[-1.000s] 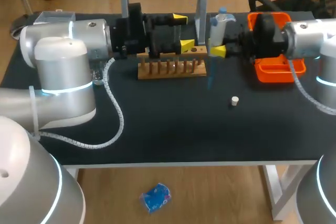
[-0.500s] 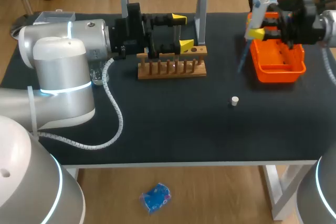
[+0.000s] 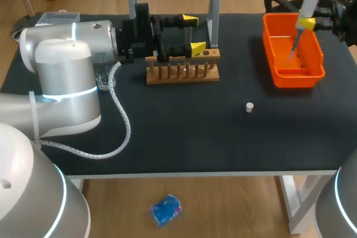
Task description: Invert the test tube, pick up the pipette, mount the tip to pipette, aspirate from beaker and dispense into the tube, eject the tip, return the pipette, and cap with the stopper.
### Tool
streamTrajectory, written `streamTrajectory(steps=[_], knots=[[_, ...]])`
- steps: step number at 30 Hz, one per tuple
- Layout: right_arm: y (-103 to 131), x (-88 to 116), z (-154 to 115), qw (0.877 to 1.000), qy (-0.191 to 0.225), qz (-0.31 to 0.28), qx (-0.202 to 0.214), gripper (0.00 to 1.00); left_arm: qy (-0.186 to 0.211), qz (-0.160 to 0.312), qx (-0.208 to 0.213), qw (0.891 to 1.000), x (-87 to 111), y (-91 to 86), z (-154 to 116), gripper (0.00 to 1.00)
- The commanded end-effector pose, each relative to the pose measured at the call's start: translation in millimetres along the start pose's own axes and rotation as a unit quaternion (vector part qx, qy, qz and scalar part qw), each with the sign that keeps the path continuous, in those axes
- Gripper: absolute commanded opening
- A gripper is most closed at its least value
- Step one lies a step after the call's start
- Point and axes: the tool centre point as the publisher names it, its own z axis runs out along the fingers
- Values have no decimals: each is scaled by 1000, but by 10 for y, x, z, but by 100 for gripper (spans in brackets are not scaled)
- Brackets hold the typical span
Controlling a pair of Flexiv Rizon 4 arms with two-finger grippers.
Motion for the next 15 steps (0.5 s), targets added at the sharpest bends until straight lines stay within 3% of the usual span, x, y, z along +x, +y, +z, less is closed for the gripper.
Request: streamTrajectory(steps=[1, 15], knots=[[-45, -62, -243, 1000, -15, 3, -6, 0, -1, 0, 0, 1000, 7, 1, 6, 100], [-229, -468, -513, 999, -50, 8, -11, 0, -1, 0, 0, 1000, 7, 1, 6, 100]])
